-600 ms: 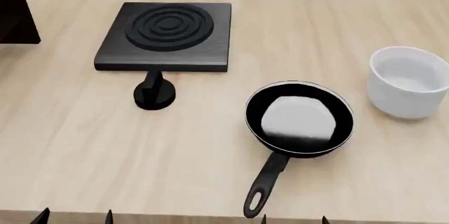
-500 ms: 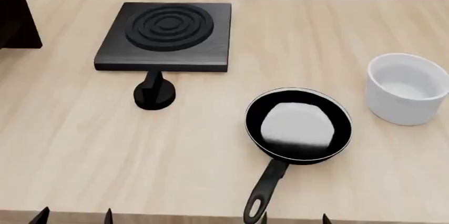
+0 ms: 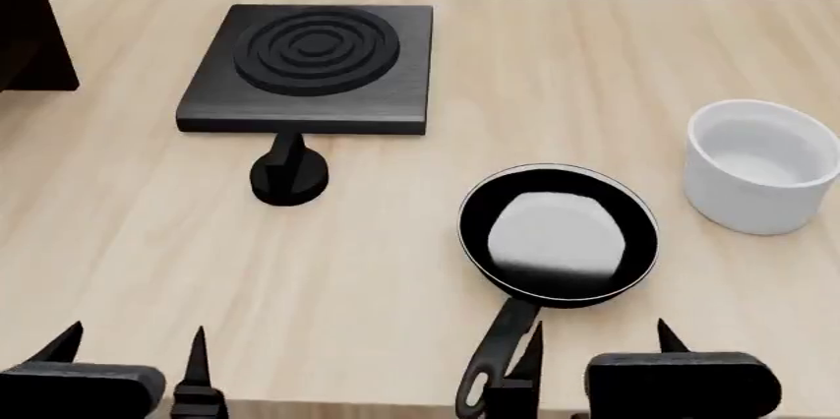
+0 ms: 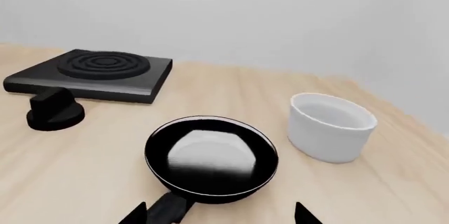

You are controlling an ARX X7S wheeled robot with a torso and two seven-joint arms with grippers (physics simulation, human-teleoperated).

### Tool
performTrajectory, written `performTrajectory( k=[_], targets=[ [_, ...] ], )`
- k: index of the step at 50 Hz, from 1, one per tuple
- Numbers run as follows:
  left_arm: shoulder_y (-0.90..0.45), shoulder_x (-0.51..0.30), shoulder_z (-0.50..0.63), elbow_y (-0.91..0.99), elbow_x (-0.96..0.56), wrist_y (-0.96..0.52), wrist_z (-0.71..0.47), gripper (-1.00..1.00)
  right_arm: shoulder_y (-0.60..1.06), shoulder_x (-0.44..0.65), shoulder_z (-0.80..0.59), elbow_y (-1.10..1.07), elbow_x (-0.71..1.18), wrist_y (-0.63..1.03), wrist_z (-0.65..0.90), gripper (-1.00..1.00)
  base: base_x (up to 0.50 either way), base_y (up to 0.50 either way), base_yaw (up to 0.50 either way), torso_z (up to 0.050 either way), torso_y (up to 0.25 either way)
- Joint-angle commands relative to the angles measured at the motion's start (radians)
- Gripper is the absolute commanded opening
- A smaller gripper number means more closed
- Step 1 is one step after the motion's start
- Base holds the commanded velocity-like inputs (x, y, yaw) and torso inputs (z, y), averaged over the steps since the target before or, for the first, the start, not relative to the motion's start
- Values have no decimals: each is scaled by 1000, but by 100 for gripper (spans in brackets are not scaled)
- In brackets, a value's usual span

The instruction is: Put the frying pan under the cabinet shelf.

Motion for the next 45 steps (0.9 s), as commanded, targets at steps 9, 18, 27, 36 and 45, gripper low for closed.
performTrajectory(
  k=[9,18,27,36,45],
  targets=[
    [-379,-53,19,138,-62,-517,7,100,378,108,-27,-183,40,588,-52,100,0,0,0,0,0],
    [-563,-72,70,68,-49,-600,10,100,590,132,-57,-117,57,710,-81,100,0,0,0,0,0],
    [-721,-74,91,-29,-61,-653,32,100,728,148,-89,-22,69,749,-106,100,0,0,0,0,0],
    [-831,-78,111,-124,-58,-648,39,100,834,151,-110,57,74,766,-117,100,0,0,0,0,0],
    [-925,-86,132,-206,-52,-639,43,100,934,149,-144,129,74,785,-120,100,0,0,0,0,0]
  ],
)
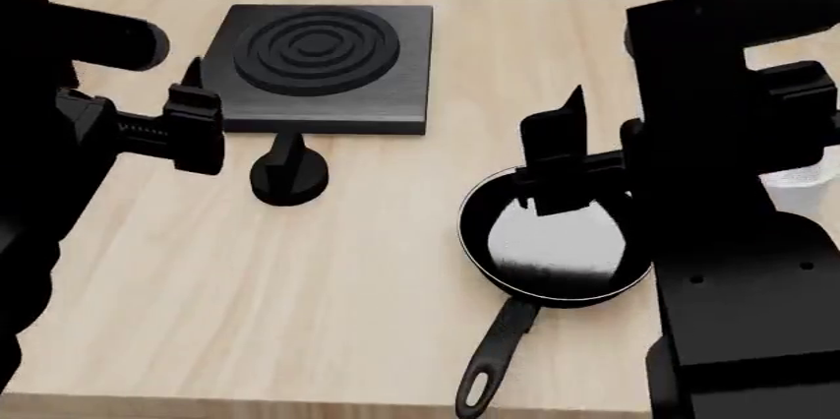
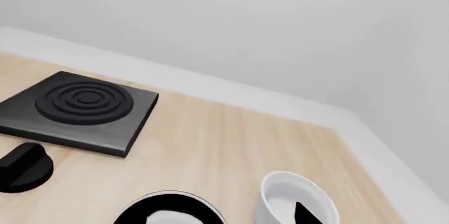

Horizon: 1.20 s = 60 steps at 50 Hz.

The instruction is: Put the frying pan under the cabinet shelf.

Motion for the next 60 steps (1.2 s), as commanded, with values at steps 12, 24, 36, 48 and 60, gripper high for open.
performTrajectory(
  k=[12,24,36,48,60],
  targets=[
    [-165,-22,31,-72,-6,-47,13,100,189,3,-93,116,-2,38,-4,100,13,231,0,0,0],
    [-163,-25,26,-40,-16,-72,8,100,176,-3,-70,76,8,60,-1,100,30,500,0,0,0],
    [-171,-26,34,-30,-23,-77,4,100,164,3,-71,75,15,51,-2,100,30,500,0,0,0],
    [-161,-29,36,-20,-32,-79,2,100,171,5,-74,70,22,61,-3,100,30,500,0,0,0],
    [-166,-33,38,-22,-38,-79,-2,100,190,31,-140,65,17,58,0,100,18,288,-1,0,0]
  ],
)
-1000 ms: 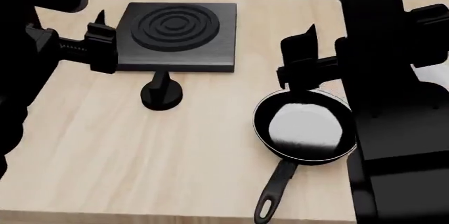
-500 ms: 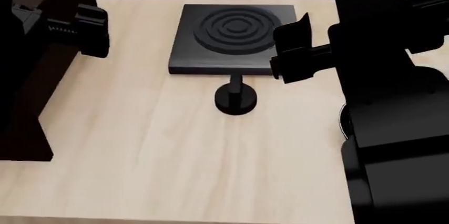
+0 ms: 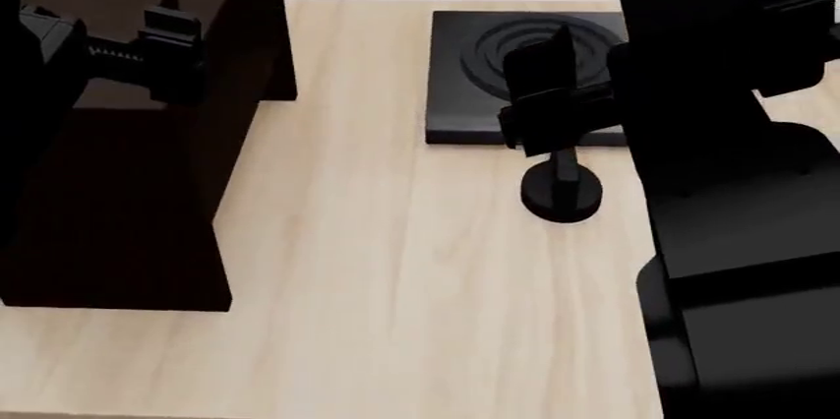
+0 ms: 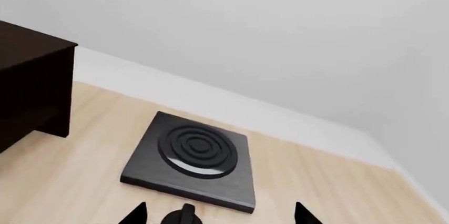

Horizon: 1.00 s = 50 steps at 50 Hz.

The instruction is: Put the frying pan under the cabinet shelf.

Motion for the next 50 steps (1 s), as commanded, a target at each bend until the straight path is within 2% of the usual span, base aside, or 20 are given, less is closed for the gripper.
performTrajectory(
  k=[1,8,19,37,47,50],
  targets=[
    [-2,-1,4,3,-9,-2,-3,100,15,17,-51,-13,-3,3,2,100,0,-4,0,0,0],
    [-15,-6,3,12,-14,-13,-4,100,39,7,-39,-28,4,8,1,100,52,0,0,0,0],
    [-20,-16,1,26,-20,-25,-6,100,49,14,-53,-37,4,14,6,100,500,7,0,0,0],
    [-35,-24,6,39,-27,-39,-11,100,31,16,-44,-23,9,5,12,100,500,284,0,0,1],
    [-43,-16,15,46,-33,-51,-15,100,26,24,-29,-21,10,13,17,100,500,1,0,0,0],
    [-46,-16,17,51,-35,-56,-15,100,19,25,-33,-30,10,3,19,100,-22,0,0,0,4]
  ],
)
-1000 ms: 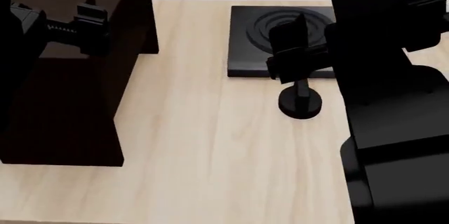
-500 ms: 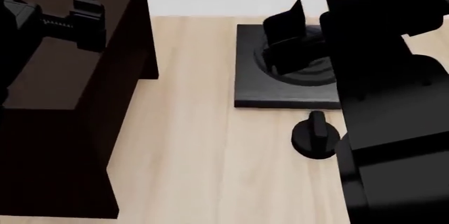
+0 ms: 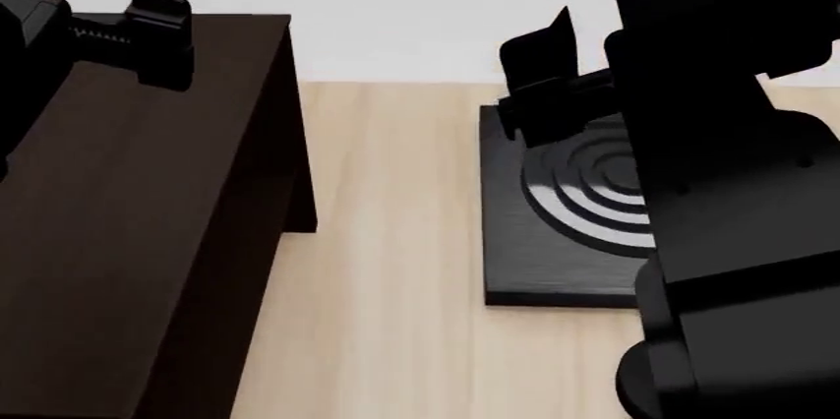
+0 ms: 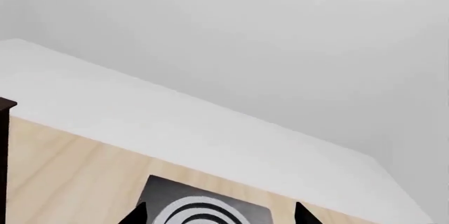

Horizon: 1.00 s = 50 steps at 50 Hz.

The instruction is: Put the frying pan under the cabinet shelf.

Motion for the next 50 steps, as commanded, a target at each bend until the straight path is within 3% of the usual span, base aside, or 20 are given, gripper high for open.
performTrajectory(
  k=[1,14,16,20,23,29,39,50],
  targets=[
    [-11,2,8,13,-8,-14,-3,100,-10,6,4,-7,2,-4,5,100,0,0,0,0,0],
    [-14,-9,-2,45,-20,-47,-4,100,-22,14,24,-76,34,91,28,100,0,0,0,0,0],
    [-15,-12,-4,48,-21,-50,-4,100,-18,50,45,-68,165,91,128,100,0,0,0,0,0],
    [-11,-17,-6,53,-23,-50,-5,100,19,182,86,-29,693,91,541,100,0,0,0,0,0],
    [-3,-17,-12,43,-24,-42,-7,100,32,260,100,1,960,90,758,100,0,0,0,0,0],
    [-5,-18,-4,24,-24,-30,-7,100,5,373,168,10,1302,80,1024,100,0,0,0,0,0],
    [0,-16,-9,25,-30,-31,-11,100,-79,567,191,-15,1663,16,1293,100,0,0,0,0,0],
    [17,-15,-15,13,-36,-9,-14,100,-223,736,263,-73,1816,-70,1380,100,0,0,0,0,0]
  ],
)
